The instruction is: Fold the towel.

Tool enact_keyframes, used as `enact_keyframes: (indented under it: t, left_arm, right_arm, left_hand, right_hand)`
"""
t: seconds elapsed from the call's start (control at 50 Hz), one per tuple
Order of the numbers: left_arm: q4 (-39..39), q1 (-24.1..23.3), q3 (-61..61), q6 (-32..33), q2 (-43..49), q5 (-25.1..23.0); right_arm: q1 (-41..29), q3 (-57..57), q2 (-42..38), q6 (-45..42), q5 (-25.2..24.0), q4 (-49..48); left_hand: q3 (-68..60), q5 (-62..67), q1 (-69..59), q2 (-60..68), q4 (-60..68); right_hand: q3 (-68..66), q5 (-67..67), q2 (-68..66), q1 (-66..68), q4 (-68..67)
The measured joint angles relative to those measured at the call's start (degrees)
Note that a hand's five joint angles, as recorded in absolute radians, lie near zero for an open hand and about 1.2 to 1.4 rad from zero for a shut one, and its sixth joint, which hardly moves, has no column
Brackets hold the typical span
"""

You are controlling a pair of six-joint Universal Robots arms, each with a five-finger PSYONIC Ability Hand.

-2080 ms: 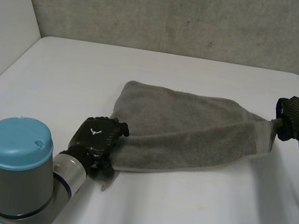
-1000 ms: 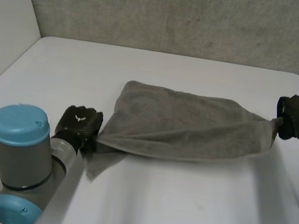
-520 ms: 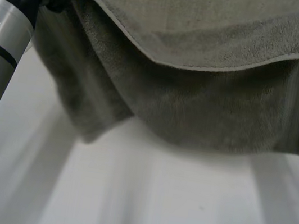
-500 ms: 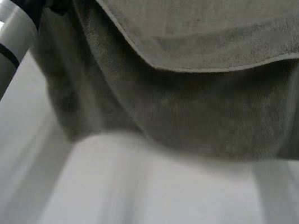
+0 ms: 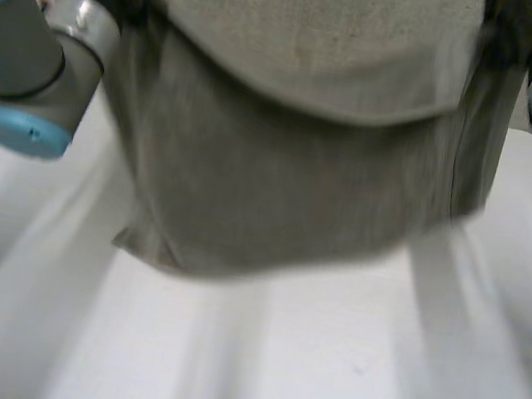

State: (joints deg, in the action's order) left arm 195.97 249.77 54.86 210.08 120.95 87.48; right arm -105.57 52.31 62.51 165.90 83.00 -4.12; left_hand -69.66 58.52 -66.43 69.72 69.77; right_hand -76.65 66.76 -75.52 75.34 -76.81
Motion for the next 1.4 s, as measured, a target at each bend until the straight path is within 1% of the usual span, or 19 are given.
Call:
enact_keyframes:
  t: [0.04,0.08,0.12,0.18,0.22,0.38,0.48,0.64,0.74,0.86,0.92,0.94,0.96,0.98,1.0,1.06,1.22,1.3,1.4]
  left_arm:
    - [7.4,-0.2,-0.8,-1.9,-2.4,0.2]
    - [11.8,-0.1,-0.1,-3.5,-4.5,0.3]
    - [19.6,0.0,2.8,-7.1,-8.7,0.4]
    - [24.1,0.2,6.5,-10.0,-11.9,0.3]
    - [26.0,0.4,10.6,-12.2,-14.0,0.1]
    - [21.0,1.2,26.0,-13.9,-15.1,-1.6]
    - [18.6,1.2,37.0,-13.3,-13.7,-5.3]
    - [18.0,0.2,47.7,-9.2,-7.3,-9.0]
    - [18.0,-0.6,48.7,-4.2,-3.7,-9.0]
    - [18.0,-1.0,48.5,-1.4,-2.5,-8.9]
    - [18.0,-1.2,48.5,-1.1,-2.7,-8.8]
    - [18.0,-1.3,48.5,-1.1,-2.9,-8.7]
    - [18.0,-1.4,48.5,-1.1,-3.1,-8.7]
    - [18.0,-1.5,48.5,-1.2,-3.2,-8.7]
    - [17.9,-1.7,48.5,-1.2,-3.4,-8.6]
    - [17.9,-2.2,48.6,-1.4,-3.8,-8.5]
    - [17.9,-2.6,48.8,-1.6,-4.8,-8.4]
    - [17.9,-2.4,48.8,-1.6,-5.0,-8.4]
    - [17.9,-2.1,48.6,-1.7,-5.4,-8.3]
  right_arm:
    - [-0.1,2.7,3.3,4.7,0.7,-9.7]
    - [0.2,4.6,5.7,7.1,0.8,-14.0]
    - [1.0,8.1,9.8,10.5,0.6,-19.2]
    - [2.2,10.0,12.0,12.1,0.0,-19.7]
    - [3.8,10.9,12.9,12.8,-1.8,-15.9]
    - [6.7,9.8,7.2,9.9,-9.6,3.9]
    - [6.8,9.6,1.7,4.3,-11.4,12.4]
    - [6.7,9.1,-8.6,-3.4,-11.3,20.2]
    - [7.3,8.8,-13.3,-7.0,-10.1,21.9]
    - [7.9,9.0,-14.7,-9.5,-7.8,22.0]
    - [8.0,9.6,-14.6,-10.1,-6.7,21.7]
    - [7.9,10.0,-14.5,-10.2,-6.3,21.4]
    - [7.9,10.5,-14.2,-10.3,-6.1,20.9]
    - [7.9,10.8,-14.0,-10.3,-6.0,20.6]
    - [7.8,11.6,-13.5,-10.3,-5.8,20.0]
    - [7.9,13.9,-11.3,-10.3,-5.7,18.1]
    - [8.1,23.7,-0.7,-10.2,-6.0,11.7]
    - [8.2,32.4,7.6,-10.6,-6.6,6.4]
    - [7.8,41.9,14.6,-12.2,-7.3,1.1]
  left_hand:
    - [0.0,0.0,0.0,0.0,0.0]
    - [0.0,0.0,0.0,0.0,0.0]
    - [0.0,0.0,0.0,0.0,0.0]
    - [0.0,0.0,0.0,0.0,0.0]
    - [0.0,0.0,0.0,0.0,0.0]
    - [0.0,0.1,0.0,0.0,0.0]
    - [-0.1,0.2,0.0,0.0,0.0]
    - [-0.1,0.2,0.0,0.0,0.0]
    - [-0.1,0.2,0.0,0.0,0.0]
    - [-0.1,0.2,0.0,0.0,0.0]
    - [-0.1,0.2,0.0,0.0,0.0]
    - [-0.1,0.2,0.0,0.0,0.0]
    - [-0.1,0.2,0.0,0.0,0.0]
    - [-0.1,0.2,0.0,0.0,0.0]
    - [-0.1,0.2,0.0,0.0,0.0]
    - [-0.1,0.2,0.0,0.0,0.0]
    - [-0.1,0.2,0.0,0.0,0.0]
    - [-0.1,0.2,0.0,0.0,0.0]
    - [-0.1,0.2,0.0,0.0,0.0]
  right_hand:
    - [0.0,0.0,0.0,0.0,0.0]
    - [0.0,0.0,0.0,0.0,0.0]
    - [0.0,0.0,0.0,0.0,0.0]
    - [0.0,0.0,0.0,0.0,0.0]
    - [0.0,0.0,0.0,0.0,0.0]
    - [0.0,0.0,0.0,0.0,0.0]
    - [0.0,0.0,0.0,0.0,0.0]
    - [0.0,0.0,0.0,0.0,0.0]
    - [0.0,0.0,0.0,0.0,0.0]
    - [0.0,0.0,0.0,0.0,0.0]
    - [11.5,-11.8,10.9,-10.5,11.6]
    - [17.5,-18.0,17.8,-17.5,17.6]
    - [28.3,-28.4,27.9,-27.7,28.6]
    - [34.9,-35.6,35.0,-34.7,34.2]
    - [45.8,-47.6,46.3,-45.8,46.5]
    - [61.5,-63.2,60.8,-59.9,61.5]
    - [62.8,-63.3,61.5,-61.9,62.1]
    - [62.8,-63.3,61.5,-62.0,62.1]
    - [62.3,-62.8,61.1,-61.3,61.8]
